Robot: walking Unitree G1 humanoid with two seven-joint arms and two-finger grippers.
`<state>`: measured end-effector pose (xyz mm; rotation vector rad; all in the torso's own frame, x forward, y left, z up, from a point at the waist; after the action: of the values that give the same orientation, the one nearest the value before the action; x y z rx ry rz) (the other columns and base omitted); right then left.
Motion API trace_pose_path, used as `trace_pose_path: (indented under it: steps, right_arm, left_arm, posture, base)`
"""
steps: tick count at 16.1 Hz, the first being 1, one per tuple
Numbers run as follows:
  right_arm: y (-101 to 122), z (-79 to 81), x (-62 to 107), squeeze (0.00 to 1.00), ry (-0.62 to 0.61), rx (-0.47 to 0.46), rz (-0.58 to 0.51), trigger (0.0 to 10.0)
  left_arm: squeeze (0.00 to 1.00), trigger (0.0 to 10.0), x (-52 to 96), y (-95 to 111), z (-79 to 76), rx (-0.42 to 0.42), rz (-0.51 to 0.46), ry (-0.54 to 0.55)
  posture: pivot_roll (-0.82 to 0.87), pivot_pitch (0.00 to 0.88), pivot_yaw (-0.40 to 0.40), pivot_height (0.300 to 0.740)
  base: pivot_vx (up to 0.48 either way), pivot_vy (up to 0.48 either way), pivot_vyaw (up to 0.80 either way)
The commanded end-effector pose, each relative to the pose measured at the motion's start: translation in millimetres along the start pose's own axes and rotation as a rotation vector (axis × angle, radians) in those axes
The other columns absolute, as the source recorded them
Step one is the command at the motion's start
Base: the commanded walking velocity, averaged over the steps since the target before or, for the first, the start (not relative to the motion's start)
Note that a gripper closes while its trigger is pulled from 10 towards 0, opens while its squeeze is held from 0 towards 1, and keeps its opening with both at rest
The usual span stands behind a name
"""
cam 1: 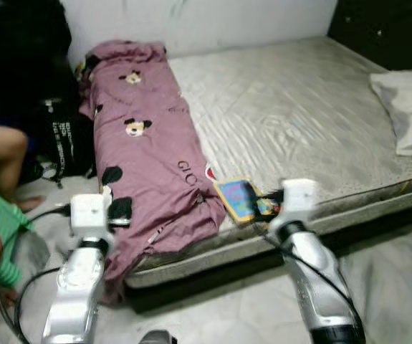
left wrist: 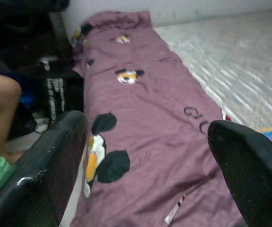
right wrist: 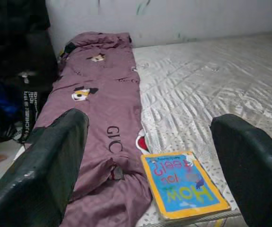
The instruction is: Clean up the room
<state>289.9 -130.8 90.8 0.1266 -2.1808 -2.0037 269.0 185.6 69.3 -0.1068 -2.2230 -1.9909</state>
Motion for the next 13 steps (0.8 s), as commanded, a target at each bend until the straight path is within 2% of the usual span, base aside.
trace_pose_path:
  steps: [1, 8, 12, 13]
  right_arm:
    - [-1.4, -9.0, 2.9, 0.0, -0.027, 0.015, 0.003, 10.0]
    - [-3.5, -10.6, 2.0, 0.0, -0.038, 0.004, 0.013, 10.0]
    - [-4.7, -10.4, 1.5, 0.0, -0.038, 0.004, 0.019, 10.0]
    - [-4.7, -9.8, 1.7, 0.0, -0.034, 0.012, 0.017, 10.0]
  left_arm:
    - [0.0, 10.0, -1.4, 3.2, -6.2, 0.007, -0.013, -0.013]
    - [0.0, 10.0, -2.3, 0.6, -5.6, 0.026, -0.003, -0.009]
    - [0.0, 10.0, -3.3, 0.3, -6.4, 0.029, -0.002, -0.019]
    - [0.0, 10.0, -3.4, -0.4, -7.0, 0.027, -0.001, -0.022]
  posture:
    - [0.01, 0.0, 0.018, 0.74]
    - [0.01, 0.0, 0.017, 0.74]
    - [0.01, 0.0, 0.018, 0.74]
    - [0.01, 0.0, 0.019, 0.74]
  base:
    - [0.0, 0.0, 0.0]
    - [0.0, 0.0, 0.0]
    - [0.0, 0.0, -0.71]
    - [0.0, 0.0, 0.0]
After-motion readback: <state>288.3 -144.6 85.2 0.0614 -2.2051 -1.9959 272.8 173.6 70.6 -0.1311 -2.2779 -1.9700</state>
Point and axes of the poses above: a point about 5 cm out from each wrist's last joint towards the gripper, its own x axis pointing back from the gripper into the wrist, its own y axis along the axis of the wrist's last joint, z = x × y, the point moved 2 cm from there along -x, pointing out of the wrist towards the gripper, and after that the axes turned 8 degrees about x, right-handed, at the moved point
